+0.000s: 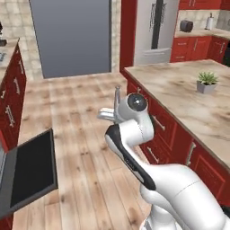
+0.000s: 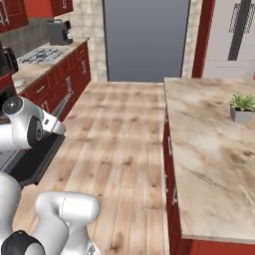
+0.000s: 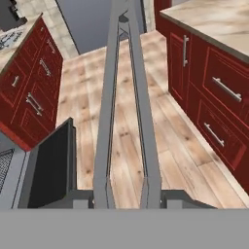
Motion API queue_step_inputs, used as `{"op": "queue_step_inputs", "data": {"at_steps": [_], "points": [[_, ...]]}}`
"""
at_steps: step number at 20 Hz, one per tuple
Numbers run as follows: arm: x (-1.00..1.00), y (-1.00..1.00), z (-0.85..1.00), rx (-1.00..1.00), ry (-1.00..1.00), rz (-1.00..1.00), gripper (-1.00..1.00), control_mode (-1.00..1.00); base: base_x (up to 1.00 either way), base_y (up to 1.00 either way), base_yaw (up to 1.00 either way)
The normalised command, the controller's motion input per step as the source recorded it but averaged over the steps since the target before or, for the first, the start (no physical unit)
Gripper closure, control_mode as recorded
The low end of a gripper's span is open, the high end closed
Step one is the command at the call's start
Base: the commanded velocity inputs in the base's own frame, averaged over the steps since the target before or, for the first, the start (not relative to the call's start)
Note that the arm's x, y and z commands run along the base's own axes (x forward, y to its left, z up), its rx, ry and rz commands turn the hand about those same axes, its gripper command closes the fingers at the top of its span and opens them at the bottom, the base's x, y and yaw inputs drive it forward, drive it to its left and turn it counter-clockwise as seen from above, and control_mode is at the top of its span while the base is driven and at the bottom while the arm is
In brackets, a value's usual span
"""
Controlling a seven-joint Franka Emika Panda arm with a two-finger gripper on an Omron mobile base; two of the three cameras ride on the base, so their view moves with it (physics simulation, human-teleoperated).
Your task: Pick up the tongs from the counter and place them near the plate next to the oven.
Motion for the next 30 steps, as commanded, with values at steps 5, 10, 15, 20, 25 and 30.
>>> {"op": "queue_step_inputs", "data": {"at_steps": [5,10,15,20,25,30], "points": [[0.00,0.00,0.00,0.00,0.00,0.00,1.00,1.00,1.00,0.00,-0.30],[0.00,0.00,0.00,0.00,0.00,0.00,1.00,1.00,1.00,0.09,-0.23],[0.00,0.00,0.00,0.00,0.00,0.00,1.00,1.00,1.00,0.39,-0.03],[0.00,0.00,0.00,0.00,0.00,0.00,1.00,1.00,1.00,0.39,0.01],[0.00,0.00,0.00,0.00,0.00,0.00,1.00,1.00,1.00,0.30,0.15],[0.00,0.00,0.00,0.00,0.00,0.00,1.00,1.00,1.00,0.23,0.44]]}}
